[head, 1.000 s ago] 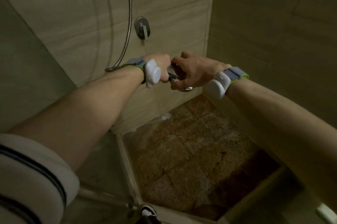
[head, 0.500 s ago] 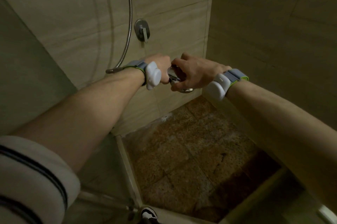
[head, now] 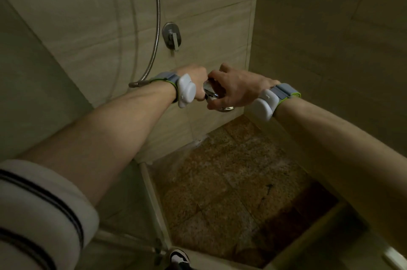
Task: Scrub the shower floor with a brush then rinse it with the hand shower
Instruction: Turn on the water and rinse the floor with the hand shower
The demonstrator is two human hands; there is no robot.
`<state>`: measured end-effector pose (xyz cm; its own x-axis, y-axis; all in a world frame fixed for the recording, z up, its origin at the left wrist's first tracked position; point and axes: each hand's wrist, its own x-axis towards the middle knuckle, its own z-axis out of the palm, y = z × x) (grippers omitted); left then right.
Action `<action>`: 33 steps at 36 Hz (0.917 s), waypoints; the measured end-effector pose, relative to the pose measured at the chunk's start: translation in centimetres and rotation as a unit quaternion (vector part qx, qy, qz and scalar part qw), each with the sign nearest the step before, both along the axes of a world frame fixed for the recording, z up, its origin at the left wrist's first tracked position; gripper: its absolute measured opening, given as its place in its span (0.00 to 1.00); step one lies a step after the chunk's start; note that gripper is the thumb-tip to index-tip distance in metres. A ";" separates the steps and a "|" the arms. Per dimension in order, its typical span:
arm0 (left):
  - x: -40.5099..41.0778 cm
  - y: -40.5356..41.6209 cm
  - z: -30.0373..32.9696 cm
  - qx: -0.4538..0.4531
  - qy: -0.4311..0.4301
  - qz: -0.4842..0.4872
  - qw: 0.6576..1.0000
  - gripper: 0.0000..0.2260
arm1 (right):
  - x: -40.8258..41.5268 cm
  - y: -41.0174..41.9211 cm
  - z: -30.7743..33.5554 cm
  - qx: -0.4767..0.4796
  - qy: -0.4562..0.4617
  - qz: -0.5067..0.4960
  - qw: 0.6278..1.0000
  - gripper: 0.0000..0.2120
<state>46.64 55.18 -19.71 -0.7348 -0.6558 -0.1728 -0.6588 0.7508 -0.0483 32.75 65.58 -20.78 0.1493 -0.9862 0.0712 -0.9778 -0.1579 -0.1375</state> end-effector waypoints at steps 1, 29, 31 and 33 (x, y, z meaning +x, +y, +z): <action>0.0 0.0 0.0 -0.002 0.001 0.000 1.000 0.07 | 0.0 0.0 0.0 0.000 0.000 0.001 1.000 0.37; -0.1 -0.2 -0.1 0.006 0.005 0.000 1.000 0.07 | -0.2 -0.3 -0.2 0.004 -0.001 0.000 1.000 0.39; -0.1 -0.2 -0.1 0.006 0.008 0.002 1.000 0.08 | -0.1 -0.2 -0.1 0.005 -0.001 0.001 1.000 0.38; -0.1 -0.2 0.0 0.007 0.011 0.002 1.000 0.08 | -0.1 -0.2 -0.1 0.005 0.000 0.002 1.000 0.37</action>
